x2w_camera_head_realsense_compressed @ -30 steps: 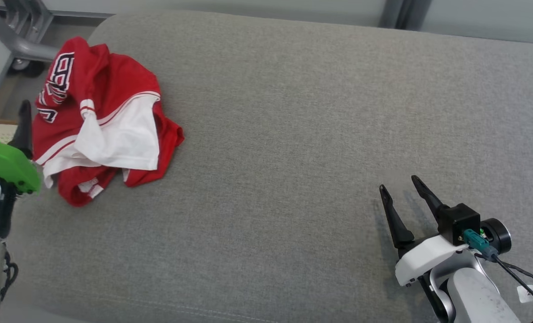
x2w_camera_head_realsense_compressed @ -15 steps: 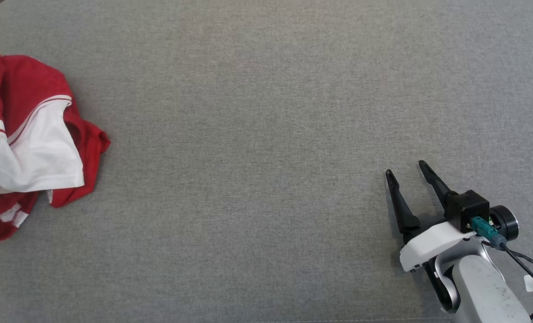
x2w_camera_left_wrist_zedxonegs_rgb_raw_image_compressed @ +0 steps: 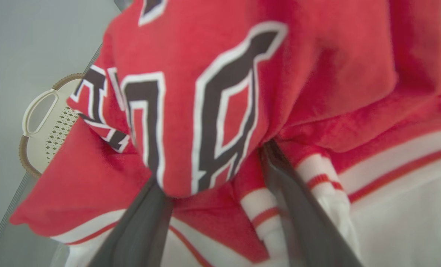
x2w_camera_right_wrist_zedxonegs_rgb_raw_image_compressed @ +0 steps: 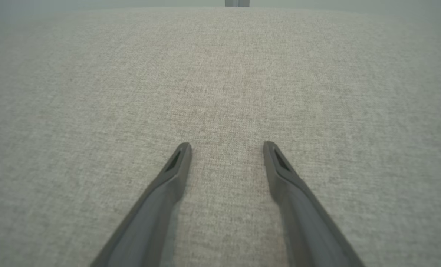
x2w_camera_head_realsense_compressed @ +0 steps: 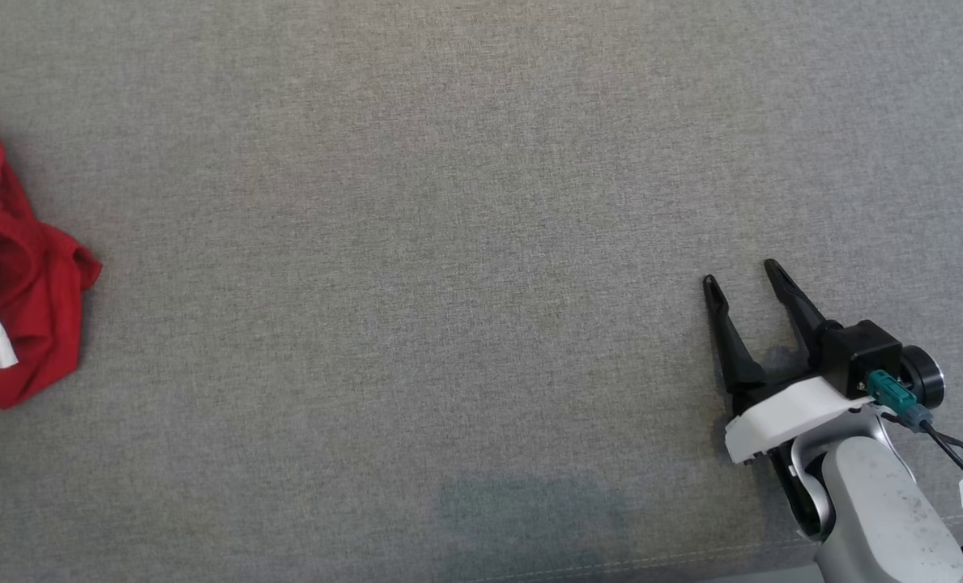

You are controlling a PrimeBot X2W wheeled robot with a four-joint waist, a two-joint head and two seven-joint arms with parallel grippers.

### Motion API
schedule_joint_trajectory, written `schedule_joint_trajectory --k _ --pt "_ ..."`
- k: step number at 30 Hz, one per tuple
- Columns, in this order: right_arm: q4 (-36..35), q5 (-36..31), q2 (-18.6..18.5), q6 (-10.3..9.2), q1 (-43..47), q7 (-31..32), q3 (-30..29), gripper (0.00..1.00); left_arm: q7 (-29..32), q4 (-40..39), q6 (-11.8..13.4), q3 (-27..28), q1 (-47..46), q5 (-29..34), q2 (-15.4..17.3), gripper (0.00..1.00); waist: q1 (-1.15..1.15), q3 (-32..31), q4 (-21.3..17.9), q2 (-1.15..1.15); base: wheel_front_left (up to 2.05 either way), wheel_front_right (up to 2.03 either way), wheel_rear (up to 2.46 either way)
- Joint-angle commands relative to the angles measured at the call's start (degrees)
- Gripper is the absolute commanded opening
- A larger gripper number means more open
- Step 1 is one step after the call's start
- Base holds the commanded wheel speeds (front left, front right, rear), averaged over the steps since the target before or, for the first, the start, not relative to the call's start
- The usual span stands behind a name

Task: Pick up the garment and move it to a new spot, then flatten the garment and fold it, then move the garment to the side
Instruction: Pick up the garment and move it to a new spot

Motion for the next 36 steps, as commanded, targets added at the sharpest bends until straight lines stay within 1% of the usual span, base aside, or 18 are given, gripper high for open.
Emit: schedule_joint_trajectory --k 1,4,7,8,10,14,18,22,25,31,36 --pt "1.24 0.34 0.05 -0.14 0.36 0.29 -0.37 1.0 0.0 1.08 0.12 -0.39 -0.31 0.53 -1.48 0.0 0.0 0.16 -0.31 0.0 0.0 0.0 0.0" --pt "1.43 0.66 0.55 -0.13 0.38 0.29 0.11 1.0 -3.08 1.03 0.41 -1.22 -2.14 1.98 -0.74 0.0 0.0 -1.03 0.22 0.0 0.0 0.0 0.0" --pt "1.63 1.01 1.02 -0.12 0.55 0.24 0.29 1.0 -8.78 -0.29 1.13 -1.37 -5.36 3.62 0.69 0.0 0.0 -2.93 1.16 0.0 0.0 0.0 0.0" --pt "1.63 1.01 1.02 -0.12 0.55 0.24 0.29 1.0 -8.78 -0.29 1.13 -1.37 -5.36 3.62 0.69 0.0 0.0 -2.93 1.16 0.0 0.0 0.0 0.0" --pt "1.83 1.35 1.39 -0.11 0.85 0.22 0.66 1.0 -12.35 -0.88 1.29 -1.77 -6.48 5.0 1.55 0.0 0.0 -4.41 1.75 0.0 0.0 0.0 0.0" --pt "2.41 2.09 2.29 -0.12 0.91 0.16 1.53 1.0 -18.2 -3.96 -0.24 -3.13 -11.51 7.63 2.85 0.0 0.0 -7.04 2.45 0.0 0.0 0.0 0.0" --pt "3.1 2.58 3.16 -0.11 1.55 0.15 2.28 1.0 -20.68 -8.08 -2.3 -4.58 -15.76 9.21 2.08 0.0 0.0 -9.34 2.49 0.0 0.0 0.0 0.0" --pt "3.41 3.11 3.79 -0.11 2.03 0.15 1.88 1.0 -21.37 -12.95 -3.82 -7.37 -18.71 10.85 -0.51 0.0 0.0 -11.02 1.88 0.0 0.0 0.0 0.0" --pt "3.25 3.34 4.12 -0.11 2.35 0.15 1.15 1.0 -21.72 -16.39 -4.44 -8.7 -18.41 9.83 -3.72 0.0 0.0 -11.94 0.83 0.0 0.0 0.0 0.0" --pt "2.77 3.17 4.46 -0.11 2.92 0.15 0.75 1.0 -21.5 -22.02 -4.96 -13.43 -12.1 7.7 -10.2 0.0 0.0 -12.55 -3.11 0.0 0.0 0.0 0.0" --pt "2.67 3.4 4.62 -0.11 2.8 0.15 0.82 1.0 -21.61 -23.02 -5.03 -17.44 -5.15 5.56 -15.4 0.0 0.0 -11.74 -7.37 0.0 0.0 0.0 0.0"
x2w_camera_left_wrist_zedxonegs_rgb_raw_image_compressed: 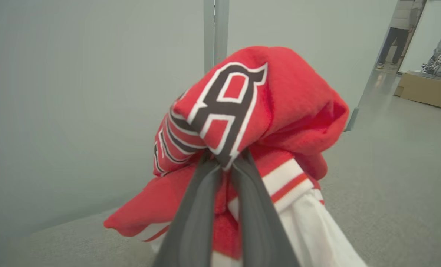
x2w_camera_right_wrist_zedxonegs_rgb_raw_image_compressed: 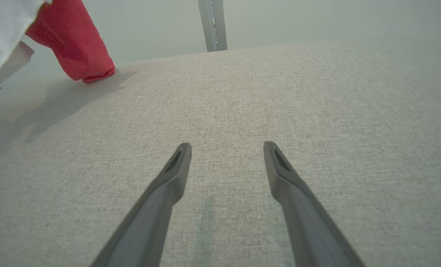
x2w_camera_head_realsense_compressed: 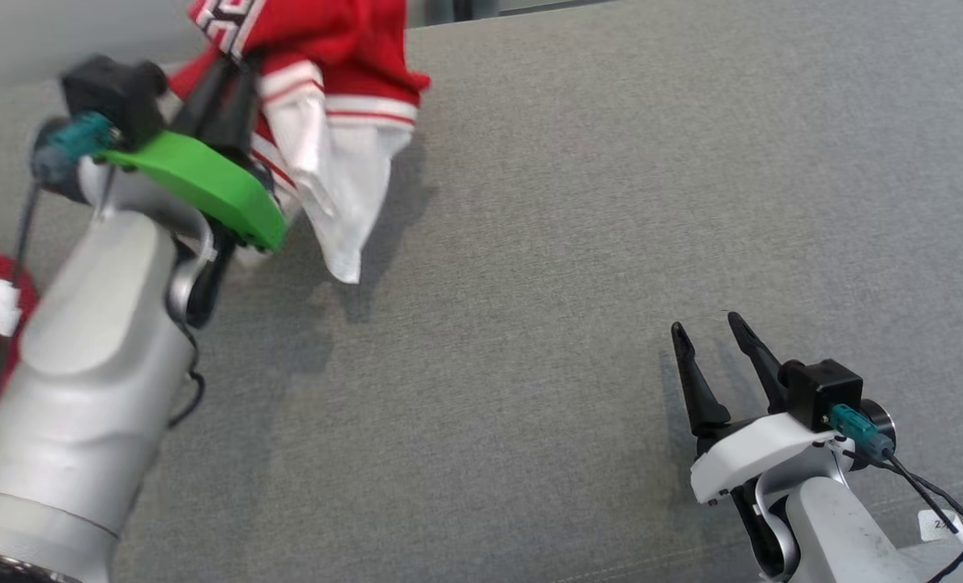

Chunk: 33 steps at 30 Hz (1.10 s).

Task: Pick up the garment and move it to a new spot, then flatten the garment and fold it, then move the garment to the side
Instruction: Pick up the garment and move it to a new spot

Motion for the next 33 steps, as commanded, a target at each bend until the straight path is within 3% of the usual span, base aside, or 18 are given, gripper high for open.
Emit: schedule_joint_trajectory --k 1,9,10,12,16,24,33 --pt "-0.15 0.19 -0.06 -0.08 0.46 -0.01 -0.15 1.0 -0.43 0.1 -0.22 -1.02 2.74 -1.15 -1.94 0.0 0.0 0.65 -4.05 0.0 0.0 0.0 0.0" --pt "0.01 0.74 0.04 -0.08 -0.02 -0.01 -0.92 1.0 -1.36 3.36 -0.22 -6.16 10.31 -3.37 -8.09 0.0 0.0 2.24 -8.73 0.0 0.0 0.0 0.0" --pt "0.02 0.83 0.05 -0.08 -0.12 -0.01 -0.79 1.0 -1.48 4.11 -0.16 -5.85 11.18 -3.8 -8.44 0.16 0.0 2.28 -9.03 0.0 0.0 0.0 0.0" --pt "0.01 0.76 0.01 -0.08 -0.39 -0.01 -1.07 1.0 -1.49 5.32 -0.15 -5.23 13.46 -3.17 -9.06 1.0 0.0 2.21 -9.36 0.0 0.0 0.0 0.0" --pt "-0.38 0.64 0.05 -0.08 -0.08 -0.01 -1.24 1.0 -1.47 4.67 -0.15 -2.85 16.65 -0.06 -8.39 1.0 0.0 1.47 -7.97 0.0 0.0 0.0 0.0" --pt "-0.81 -0.37 -0.05 -0.08 0.16 -0.01 1.39 1.0 -1.41 -1.72 1.18 9.41 25.74 7.58 -7.87 1.0 0.0 -1.38 -1.52 0.0 0.0 0.0 0.0" --pt "0.44 0.96 -0.52 -0.08 -3.16 -0.01 6.1 1.0 -1.4 -9.76 1.09 21.63 37.86 15.05 -10.89 1.0 0.0 -3.31 8.2 0.0 0.0 0.0 0.0"
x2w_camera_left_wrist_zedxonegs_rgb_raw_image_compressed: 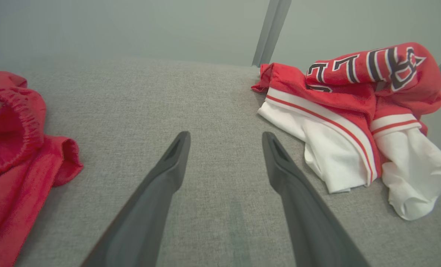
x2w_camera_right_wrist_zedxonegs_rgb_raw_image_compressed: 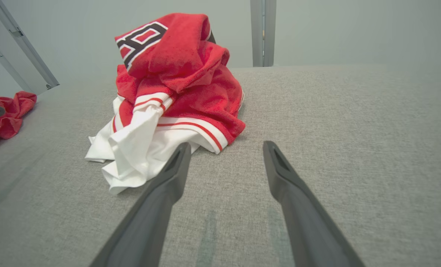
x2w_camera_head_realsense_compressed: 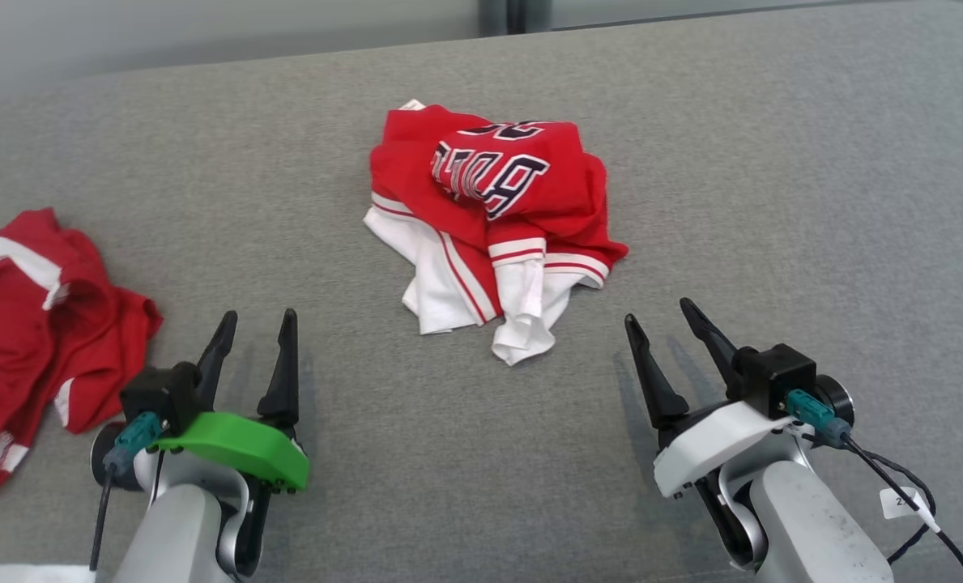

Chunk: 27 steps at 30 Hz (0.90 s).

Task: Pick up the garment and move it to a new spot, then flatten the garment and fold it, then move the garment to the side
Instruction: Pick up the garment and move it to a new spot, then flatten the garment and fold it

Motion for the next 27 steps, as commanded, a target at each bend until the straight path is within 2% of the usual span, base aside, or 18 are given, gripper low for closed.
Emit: schedule_joint_trajectory --k 1,7,13,22,23,24,25,26,27 --pt "0.68 0.92 -0.3 -0.08 -0.82 -0.02 0.79 1.0 0.0 -0.82 -0.28 1.43 2.33 0.93 -1.03 1.0 0.0 -2.29 6.09 0.0 0.0 0.0 0.0" --pt "3.07 3.74 -0.52 -0.08 -2.4 -0.01 2.39 1.0 0.01 -2.96 -0.95 5.88 8.26 2.74 -4.26 1.0 0.0 -3.73 12.29 0.0 0.0 0.0 0.0" --pt "7.94 4.69 -0.32 -0.08 -3.69 -0.01 1.43 1.0 0.01 -3.21 -1.42 7.3 10.16 4.48 -5.4 1.0 0.0 -4.63 16.87 0.0 0.0 0.0 0.0" --pt "16.93 3.3 -0.1 -0.08 -7.79 -0.01 -0.14 1.0 0.0 -3.54 -1.48 5.03 9.36 3.38 -5.83 1.0 0.0 -4.2 20.53 0.0 0.0 0.0 0.0" --pt "17.74 2.97 -0.08 -0.08 -8.26 -0.02 -0.68 0.86 0.0 -3.53 -1.48 4.91 9.4 3.3 -5.81 1.0 0.0 -4.18 20.65 0.0 0.0 0.0 0.0" --pt "18.46 2.6 -0.04 -0.08 -8.51 -0.01 -1.15 0.49 0.0 -3.41 -1.48 4.84 9.47 3.15 -5.73 1.0 0.0 -4.19 20.74 0.0 0.0 0.0 0.0" --pt "19.01 2.31 0.0 -0.08 -8.66 -0.01 -1.73 0.28 0.0 -3.26 -1.48 4.85 9.58 2.97 -5.68 1.0 0.0 -4.21 20.76 0.0 0.0 0.0 0.0" --pt "19.01 2.31 0.0 -0.08 -8.66 -0.01 -1.73 0.28 0.0 -3.26 -1.48 4.85 9.58 2.97 -5.68 1.0 0.0 -4.21 20.76 0.0 0.0 0.0 0.0" --pt "19.89 1.77 0.0 -0.08 -8.91 -0.01 -2.76 0.0 0.0 -3.1 -1.49 4.9 9.86 2.57 -5.61 1.0 0.0 -4.25 20.6 0.0 0.0 0.0 0.0"
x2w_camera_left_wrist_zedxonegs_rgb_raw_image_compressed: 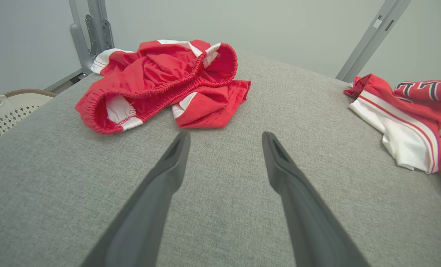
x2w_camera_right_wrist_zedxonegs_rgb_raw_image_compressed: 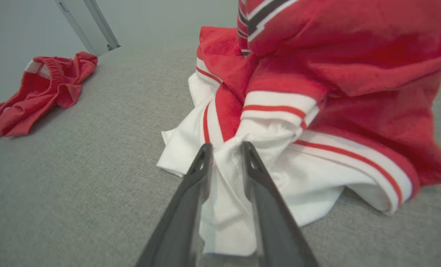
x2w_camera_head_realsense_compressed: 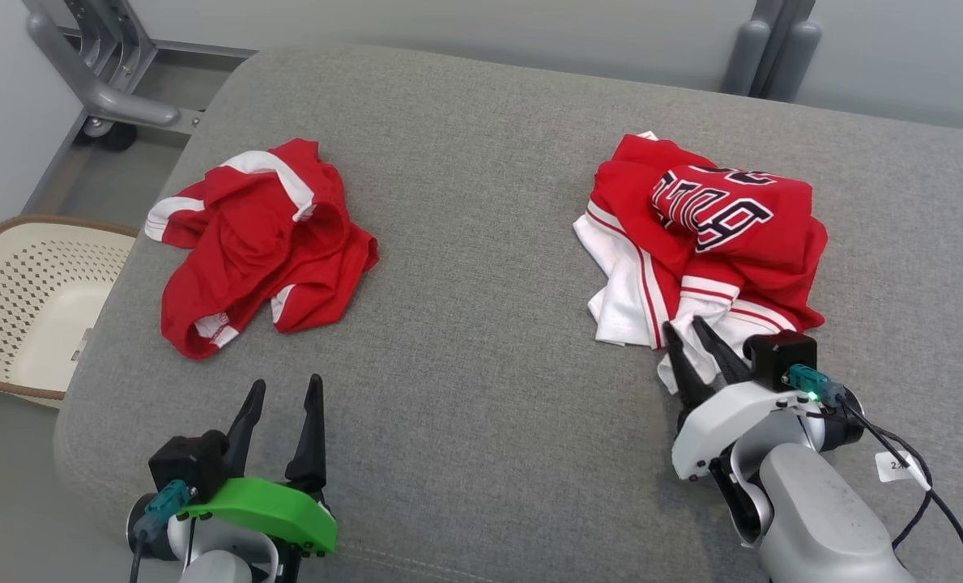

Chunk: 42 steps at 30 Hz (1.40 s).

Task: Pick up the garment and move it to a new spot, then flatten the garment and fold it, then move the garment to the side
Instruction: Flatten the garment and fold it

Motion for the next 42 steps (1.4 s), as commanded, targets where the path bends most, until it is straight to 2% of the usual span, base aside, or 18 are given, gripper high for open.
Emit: schedule_joint_trajectory --k 1,5,9,15,22,26,30,33,34,35,38,42 --pt "0.44 -0.52 -0.28 -0.08 -0.24 -0.01 -0.31 0.0 0.03 0.03 -0.17 0.15 0.29 -0.41 0.17 1.0 0.0 -0.07 -0.09 0.0 0.0 0.0 0.0" --pt "0.71 -1.09 -0.19 -0.08 -0.12 -0.01 -1.42 0.0 0.03 0.42 -0.17 0.05 0.9 -1.02 0.16 1.0 0.0 -0.19 -1.06 0.0 0.0 0.0 0.0" --pt "-2.46 -0.78 -0.18 -0.08 0.08 -0.02 -2.99 0.0 0.03 0.38 -0.17 -0.27 0.78 -1.39 -0.04 1.0 0.0 -0.21 -2.55 0.0 0.0 0.0 0.0" --pt "-14.37 1.37 -0.29 -0.08 -2.08 -0.04 -6.52 0.0 0.03 -0.02 -0.18 -0.27 1.1 -1.95 -0.16 1.0 0.0 -0.94 -6.12 0.0 0.0 0.0 0.0" --pt "-24.45 1.86 -3.67 -0.08 -5.04 -0.07 -14.42 0.0 0.03 0.49 -0.18 -0.97 0.57 -2.2 -0.18 1.0 0.0 -2.04 -11.24 0.0 0.0 0.0 0.0" --pt "-25.16 1.29 -6.11 -0.08 -4.16 -0.07 -19.0 0.0 0.02 0.92 -0.18 -1.51 0.83 -2.79 -0.36 1.0 0.0 -2.51 -13.61 0.0 0.0 0.0 0.0" --pt "-22.77 0.22 -8.66 -0.07 -2.43 -0.08 -23.39 0.0 0.02 1.25 -0.18 -2.47 1.01 -3.16 -0.51 1.0 0.0 -2.57 -14.98 0.0 0.0 0.0 0.0" --pt "-19.38 -1.27 -9.61 -0.07 -0.64 -0.07 -24.48 0.0 0.02 1.38 -0.18 -3.17 0.77 -3.32 -0.58 1.0 0.0 -2.44 -15.56 0.0 0.0 0.0 0.0" --pt "-17.55 -2.16 -10.08 -0.06 0.01 -0.08 -24.32 0.24 0.02 1.44 -0.18 -3.4 0.59 -3.28 -0.59 1.0 0.0 -2.36 -15.68 0.0 0.0 0.0 0.0" --pt "-15.44 -2.23 -10.2 -0.06 0.45 -0.07 -24.26 1.0 0.02 1.49 -0.17 -3.44 0.43 -3.31 -0.6 1.0 0.0 -2.29 -15.79 0.0 0.0 0.0 0.0" --pt "-12.79 -3.24 -10.33 -0.06 0.34 -0.08 -24.95 1.0 0.02 1.64 -0.17 -3.92 -0.13 -3.19 -0.62 1.0 0.0 -1.92 -16.03 0.0 0.0 0.0 0.0" --pt "-12.6 -4.32 -8.3 -0.05 1.88 -0.07 -24.29 1.0 0.02 1.77 -0.17 -4.38 -0.39 -2.98 -0.63 1.0 0.0 -1.52 -16.22 0.0 0.0 0.0 0.0"
